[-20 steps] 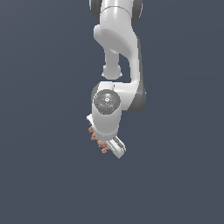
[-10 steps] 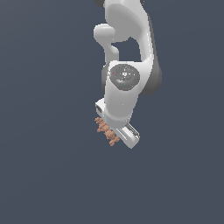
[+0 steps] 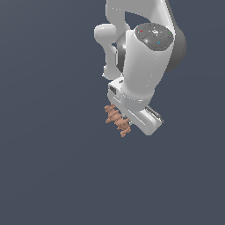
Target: Pick up the object and move it to a goal position.
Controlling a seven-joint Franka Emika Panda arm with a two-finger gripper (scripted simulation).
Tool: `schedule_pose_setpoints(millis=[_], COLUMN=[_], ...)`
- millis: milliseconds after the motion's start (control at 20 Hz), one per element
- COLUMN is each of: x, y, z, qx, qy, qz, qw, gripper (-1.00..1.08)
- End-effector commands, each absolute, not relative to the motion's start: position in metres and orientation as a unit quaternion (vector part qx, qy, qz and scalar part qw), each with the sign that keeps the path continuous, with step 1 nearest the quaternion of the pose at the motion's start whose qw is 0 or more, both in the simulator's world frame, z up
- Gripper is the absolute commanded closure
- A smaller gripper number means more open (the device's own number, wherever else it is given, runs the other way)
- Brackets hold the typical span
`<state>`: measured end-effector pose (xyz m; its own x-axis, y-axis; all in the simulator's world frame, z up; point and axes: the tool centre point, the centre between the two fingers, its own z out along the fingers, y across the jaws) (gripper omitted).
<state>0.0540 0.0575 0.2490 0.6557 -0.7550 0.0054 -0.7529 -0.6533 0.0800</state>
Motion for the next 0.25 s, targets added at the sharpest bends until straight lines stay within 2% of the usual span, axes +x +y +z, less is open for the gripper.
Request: schedule_pose_setpoints(millis=[0,200], x=[0.0523,0.0522], y=[0.0630,0.0660], z=[0.2582,0.2627], qx=[0.909,0.909], qy=[-0.415,-0.415], qz=[-0.015,-0.015], qw=[0.038,0.038], gripper=[1.08,1.08])
